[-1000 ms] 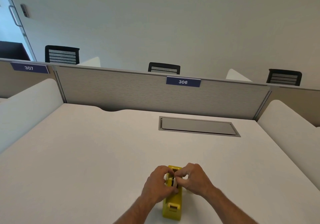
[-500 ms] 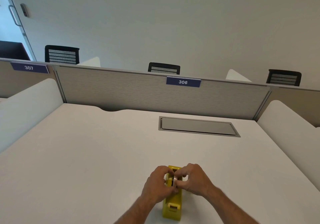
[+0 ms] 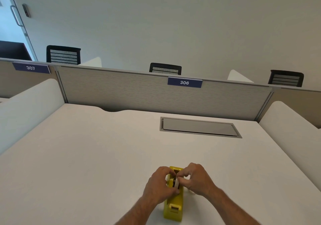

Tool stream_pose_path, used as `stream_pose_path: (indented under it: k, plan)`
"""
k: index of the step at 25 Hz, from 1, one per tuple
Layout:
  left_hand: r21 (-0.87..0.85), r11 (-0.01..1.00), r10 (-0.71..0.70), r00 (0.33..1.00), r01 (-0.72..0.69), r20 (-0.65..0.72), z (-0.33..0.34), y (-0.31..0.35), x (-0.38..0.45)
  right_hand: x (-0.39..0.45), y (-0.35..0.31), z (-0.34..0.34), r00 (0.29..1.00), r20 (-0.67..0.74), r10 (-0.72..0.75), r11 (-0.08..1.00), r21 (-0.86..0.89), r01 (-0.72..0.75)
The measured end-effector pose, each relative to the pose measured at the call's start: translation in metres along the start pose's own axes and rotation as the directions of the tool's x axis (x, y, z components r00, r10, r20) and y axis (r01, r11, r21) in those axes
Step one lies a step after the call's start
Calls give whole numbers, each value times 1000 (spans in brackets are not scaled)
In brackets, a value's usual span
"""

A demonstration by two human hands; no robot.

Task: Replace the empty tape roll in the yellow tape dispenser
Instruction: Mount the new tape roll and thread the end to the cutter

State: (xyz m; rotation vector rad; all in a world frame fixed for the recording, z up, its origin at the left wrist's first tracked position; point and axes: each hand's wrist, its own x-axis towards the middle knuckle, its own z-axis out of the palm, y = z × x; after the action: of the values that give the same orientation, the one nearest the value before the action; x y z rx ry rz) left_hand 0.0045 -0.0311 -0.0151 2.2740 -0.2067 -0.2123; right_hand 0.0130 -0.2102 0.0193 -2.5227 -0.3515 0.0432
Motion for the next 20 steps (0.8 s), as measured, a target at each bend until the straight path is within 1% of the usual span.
stream_pose_path:
  k: [7,12,17,20]
  plan:
    - [-2,1000,-6,1000,6,5,-1,0,-1,0,3,1,1000,-5,16,1000,23,-16]
    - [-17,999,32,999,-32,-9,-2,0,-1,-2,1,2,1000,21,-17,1000,-24,18]
    - [-24,1000,13,1000,-13,-1,-2,1,-2,-2,1,1,1000,-8,-17,1000,26,17]
    - [-18,1000,2,1000,-2,5,-2,1,-2,0,1,-2,1000,6,-10,1000,25,10]
